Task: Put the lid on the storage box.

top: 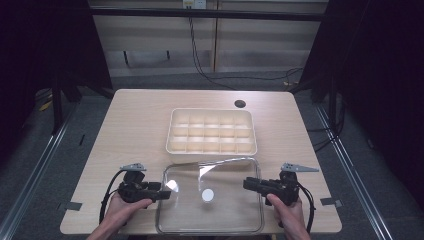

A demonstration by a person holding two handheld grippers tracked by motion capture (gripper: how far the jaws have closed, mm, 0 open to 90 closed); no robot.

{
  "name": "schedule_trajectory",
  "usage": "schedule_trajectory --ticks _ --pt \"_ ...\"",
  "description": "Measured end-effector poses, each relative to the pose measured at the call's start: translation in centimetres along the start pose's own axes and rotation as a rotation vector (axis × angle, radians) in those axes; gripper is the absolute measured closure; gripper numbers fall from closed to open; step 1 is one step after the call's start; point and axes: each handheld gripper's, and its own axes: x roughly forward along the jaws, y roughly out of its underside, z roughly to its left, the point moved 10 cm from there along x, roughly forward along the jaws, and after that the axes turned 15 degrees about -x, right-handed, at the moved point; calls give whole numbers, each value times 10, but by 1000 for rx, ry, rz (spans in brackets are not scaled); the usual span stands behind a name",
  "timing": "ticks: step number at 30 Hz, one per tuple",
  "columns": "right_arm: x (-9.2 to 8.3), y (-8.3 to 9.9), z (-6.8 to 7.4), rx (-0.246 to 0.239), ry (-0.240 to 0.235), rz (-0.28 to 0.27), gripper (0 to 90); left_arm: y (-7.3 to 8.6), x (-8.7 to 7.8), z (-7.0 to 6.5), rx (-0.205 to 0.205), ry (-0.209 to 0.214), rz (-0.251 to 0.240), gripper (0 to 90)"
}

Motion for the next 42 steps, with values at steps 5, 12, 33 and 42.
schedule_trajectory --ticks 5,12,33,42 --pt "-1 -3 2 -22 -7 -12 705 4 4 -8 2 46 24 285" --pt "-1 -1 -3 6 9 12 689 5 2 -8 8 34 31 439" --pt "4 8 -27 -3 164 146 538 -24 -19 -25 111 45 -93 642" --pt "6 -5 -28 -57 203 123 513 -35 -28 -34 185 18 -138 668"
